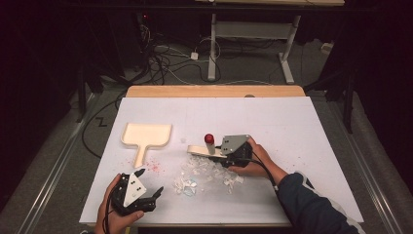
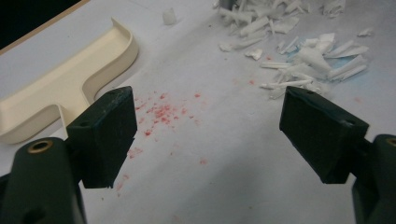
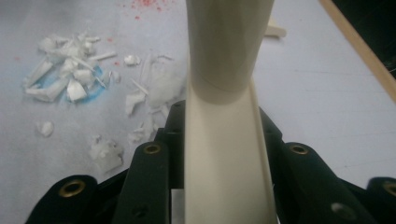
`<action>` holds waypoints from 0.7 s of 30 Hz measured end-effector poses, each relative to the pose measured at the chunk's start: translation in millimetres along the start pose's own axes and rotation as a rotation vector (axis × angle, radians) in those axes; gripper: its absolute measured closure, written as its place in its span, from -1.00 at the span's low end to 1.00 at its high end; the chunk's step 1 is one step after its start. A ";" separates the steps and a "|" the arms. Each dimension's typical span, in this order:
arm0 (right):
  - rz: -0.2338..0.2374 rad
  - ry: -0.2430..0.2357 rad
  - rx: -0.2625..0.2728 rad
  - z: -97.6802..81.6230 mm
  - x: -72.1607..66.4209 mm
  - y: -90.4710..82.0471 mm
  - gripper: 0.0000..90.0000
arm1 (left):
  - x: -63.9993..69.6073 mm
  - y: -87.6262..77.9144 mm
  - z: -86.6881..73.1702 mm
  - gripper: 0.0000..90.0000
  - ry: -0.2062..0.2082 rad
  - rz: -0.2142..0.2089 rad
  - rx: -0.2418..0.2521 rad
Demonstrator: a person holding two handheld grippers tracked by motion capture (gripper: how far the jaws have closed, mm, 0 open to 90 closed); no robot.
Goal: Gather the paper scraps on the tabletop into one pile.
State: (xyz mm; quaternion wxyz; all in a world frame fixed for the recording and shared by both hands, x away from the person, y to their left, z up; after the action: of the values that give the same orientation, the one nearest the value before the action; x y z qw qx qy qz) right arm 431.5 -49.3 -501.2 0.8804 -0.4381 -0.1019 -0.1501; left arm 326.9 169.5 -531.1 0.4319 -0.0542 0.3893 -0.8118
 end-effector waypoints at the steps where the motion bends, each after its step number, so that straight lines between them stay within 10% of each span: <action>1: 0.000 0.000 0.000 0.0 0.0 0.0 0.52 | 0.1 -0.4 0.1 -0.60 0.000 0.001 0.000; 9: -0.065 0.077 0.015 16.2 25.7 -14.9 0.52 | 0.0 -0.8 1.6 -0.60 -0.008 0.001 0.006; 21: -0.179 0.140 -0.061 23.4 71.8 39.9 0.52 | -0.5 1.3 1.1 -0.60 0.000 -0.011 0.001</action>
State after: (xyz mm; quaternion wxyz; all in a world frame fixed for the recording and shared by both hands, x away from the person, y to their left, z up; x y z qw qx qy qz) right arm 511.6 -20.3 -494.5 0.8546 -0.4423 -0.0743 -0.2616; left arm 328.5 168.9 -531.1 0.4273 -0.0559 0.3885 -0.8145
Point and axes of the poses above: each handheld gripper's, and its own axes: y roughly forward along the jaws, z roughly out of its top, x roughly to its right, the point moved 10 cm from there along y, roughly forward along the jaws, and after that the axes turned 9 degrees about -x, right-handed, at the moved point
